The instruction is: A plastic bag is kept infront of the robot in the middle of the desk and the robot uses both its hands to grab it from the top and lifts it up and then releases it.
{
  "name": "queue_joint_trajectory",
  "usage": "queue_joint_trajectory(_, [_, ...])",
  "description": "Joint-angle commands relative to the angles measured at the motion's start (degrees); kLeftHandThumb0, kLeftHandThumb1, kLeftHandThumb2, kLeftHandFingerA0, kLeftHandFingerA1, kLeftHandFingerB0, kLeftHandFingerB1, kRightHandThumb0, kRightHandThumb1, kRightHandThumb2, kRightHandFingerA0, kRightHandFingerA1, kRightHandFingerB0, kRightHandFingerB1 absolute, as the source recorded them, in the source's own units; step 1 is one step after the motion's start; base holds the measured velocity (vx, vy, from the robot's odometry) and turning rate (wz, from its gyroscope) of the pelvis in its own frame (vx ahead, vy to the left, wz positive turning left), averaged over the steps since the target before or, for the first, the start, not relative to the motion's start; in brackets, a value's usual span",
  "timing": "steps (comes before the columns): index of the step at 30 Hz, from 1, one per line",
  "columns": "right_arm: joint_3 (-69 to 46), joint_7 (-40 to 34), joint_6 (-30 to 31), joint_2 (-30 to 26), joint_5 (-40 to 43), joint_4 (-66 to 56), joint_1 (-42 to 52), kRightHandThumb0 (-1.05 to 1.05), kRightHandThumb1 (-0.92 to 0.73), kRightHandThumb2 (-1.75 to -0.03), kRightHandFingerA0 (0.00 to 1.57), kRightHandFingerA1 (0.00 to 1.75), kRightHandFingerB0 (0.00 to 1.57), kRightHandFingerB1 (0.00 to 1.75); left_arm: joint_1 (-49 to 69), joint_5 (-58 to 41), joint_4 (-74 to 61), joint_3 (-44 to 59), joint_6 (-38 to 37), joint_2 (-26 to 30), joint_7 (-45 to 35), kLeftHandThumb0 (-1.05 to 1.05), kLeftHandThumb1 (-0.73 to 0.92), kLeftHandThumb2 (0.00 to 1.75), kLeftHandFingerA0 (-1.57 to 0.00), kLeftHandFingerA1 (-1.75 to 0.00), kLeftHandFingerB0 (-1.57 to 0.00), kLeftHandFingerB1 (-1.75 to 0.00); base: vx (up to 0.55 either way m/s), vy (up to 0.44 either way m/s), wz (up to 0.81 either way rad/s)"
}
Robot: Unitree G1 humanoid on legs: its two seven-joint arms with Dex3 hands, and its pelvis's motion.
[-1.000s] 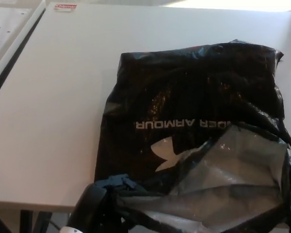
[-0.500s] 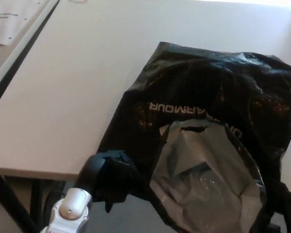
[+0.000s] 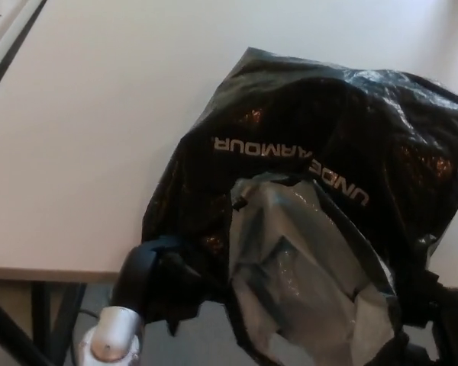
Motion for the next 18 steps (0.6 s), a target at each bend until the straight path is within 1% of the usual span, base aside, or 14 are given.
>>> queue_joint_trajectory(1, [-1.51, 10.45, 16.73, -3.92, 10.14, -18.87, -5.94, -0.48, -0.73, -0.65, 1.22, 1.65, 0.99, 1.46, 8.60, -3.91, -46.90, -8.54, 10.49, 3.12, -7.14, -0.30, 0.63, 0.66, -1.06, -1.75, -1.01, -1.48, 0.03, -0.126, 0.00])
queue_joint_trajectory(3, [-1.07, 10.32, 17.01, -3.35, 9.96, -18.85, -7.07, -0.50, -0.73, -0.62, 1.24, 1.62, 1.01, 1.44, 8.50, -4.61, -51.16, -8.29, 11.56, 3.59, -7.39, -0.30, 0.61, 0.66, -1.08, -1.75, -1.02, -1.48, 0.01, -0.104, -0.04])
queue_joint_trajectory(4, [-0.81, 10.06, 17.81, -2.86, 9.60, -18.99, -7.69, -0.52, -0.73, -0.62, 1.26, 1.61, 1.03, 1.45, 8.42, -5.11, -53.72, -8.17, 11.98, 3.78, -7.39, -0.32, 0.39, 0.82, -1.34, -1.46, -1.17, -1.34, 0.00, -0.033, 0.08])
queue_joint_trajectory(7, [-0.60, 9.85, 20.05, -2.29, 9.44, -19.87, -8.51, -0.52, -0.73, -0.62, 1.25, 1.63, 1.01, 1.49, 8.47, -5.44, -58.61, -8.30, 13.01, 3.97, -7.05, -0.32, 0.38, 0.81, -1.35, -1.46, -1.18, -1.34, -0.01, 0.012, -0.04])
queue_joint_trajectory(8, [-0.71, 9.55, 20.55, -1.80, 9.68, -19.82, -9.08, -0.53, -0.73, -0.62, 1.26, 1.63, 1.01, 1.51, 8.07, -5.39, -59.79, -8.37, 10.20, 4.21, -7.41, -0.29, 0.37, 0.81, -1.38, -1.47, -1.19, -1.34, -0.02, 0.044, -0.24])
queue_joint_trajectory(9, [-0.85, 9.56, 20.36, -1.64, 9.81, -19.55, -9.92, -0.53, -0.74, -0.62, 1.24, 1.66, 0.99, 1.53, 7.67, -5.59, -60.99, -8.29, 10.38, 4.11, -7.26, -0.31, 0.56, 0.57, -1.18, -1.74, -1.05, -1.47, -0.02, 0.055, -0.32])
queue_joint_trajectory(10, [-1.12, 9.43, 20.54, -1.24, 10.34, -19.43, -11.40, -0.53, -0.74, -0.63, 1.24, 1.70, 0.98, 1.56, 6.87, -5.81, -63.16, -8.24, 10.44, 3.85, -6.95, -0.34, 0.54, 0.56, -1.21, -1.70, -1.09, -1.44, -0.01, 0.062, -0.32])
queue_joint_trajectory(11, [-1.25, 9.25, 21.38, -0.94, 10.84, -19.93, -11.75, -0.53, -0.74, -0.63, 1.24, 1.70, 0.98, 1.56, 6.66, -5.68, -63.93, -8.34, 10.42, 3.70, -6.82, -0.34, 0.54, 0.56, -1.21, -1.70, -1.09, -1.44, -0.01, 0.074, -0.42])
queue_joint_trajectory(12, [-1.42, 9.20, 22.26, -0.84, 11.04, -20.46, -12.72, -0.55, -0.74, -0.63, 1.24, 1.70, 0.97, 1.60, 6.12, -6.20, -65.24, -8.24, 10.75, 3.55, -6.66, -0.33, 0.51, 0.59, -1.24, -1.67, -1.13, -1.38, -0.01, 0.084, -0.73])
queue_joint_trajectory(13, [-1.69, 9.17, 23.62, -0.64, 11.32, -21.25, -14.19, -0.55, -0.74, -0.63, 1.24, 1.70, 0.97, 1.60, 5.31, -6.98, -67.20, -8.11, 11.24, 3.33, -6.40, -0.33, 0.51, 0.59, -1.24, -1.67, -1.13, -1.38, -0.02, 0.105, 0.22])
queue_joint_trajectory(14, [-1.79, 9.29, 24.24, -0.60, 11.49, -22.14, -15.25, -0.52, -0.73, -0.64, 1.23, 1.68, 0.97, 1.59, 4.65, -7.96, -68.69, -8.02, 11.63, 3.20, -6.19, -0.33, 0.49, 0.60, -1.20, -1.72, -1.12, -1.41, -0.02, 0.069, -0.71])
queue_joint_trajectory(15, [-1.85, 9.35, 24.50, -0.55, 11.27, -22.73, -15.92, -0.51, -0.72, -0.65, 1.25, 1.66, 0.98, 1.57, 4.05, -8.02, -69.62, -7.97, 11.54, 3.17, -6.05, -0.32, 0.47, 0.59, -1.21, -1.71, -1.13, -1.39, -0.01, 0.045, -0.13])
queue_joint_trajectory(17, [-1.85, 9.43, 25.78, -0.56, 10.24, -24.80, -17.10, -0.53, -0.72, -0.65, 1.25, 1.67, 0.98, 1.58, 2.78, -7.84, -71.95, -8.15, 10.74, 3.08, -5.91, -0.31, 0.49, 0.60, -1.20, -1.72, -1.13, -1.40, -0.01, 0.008, 0.06])
queue_joint_trajectory(18, [-1.85, 9.54, 26.11, -0.66, 10.05, -25.76, -17.47, -0.51, -0.73, -0.66, 1.24, 1.68, 0.98, 1.56, 2.61, -7.31, -72.60, -8.53, 9.62, 2.86, -5.75, -0.34, 0.33, 0.82, -1.41, -1.44, -1.24, -1.27, -0.02, 0.005, 0.06])
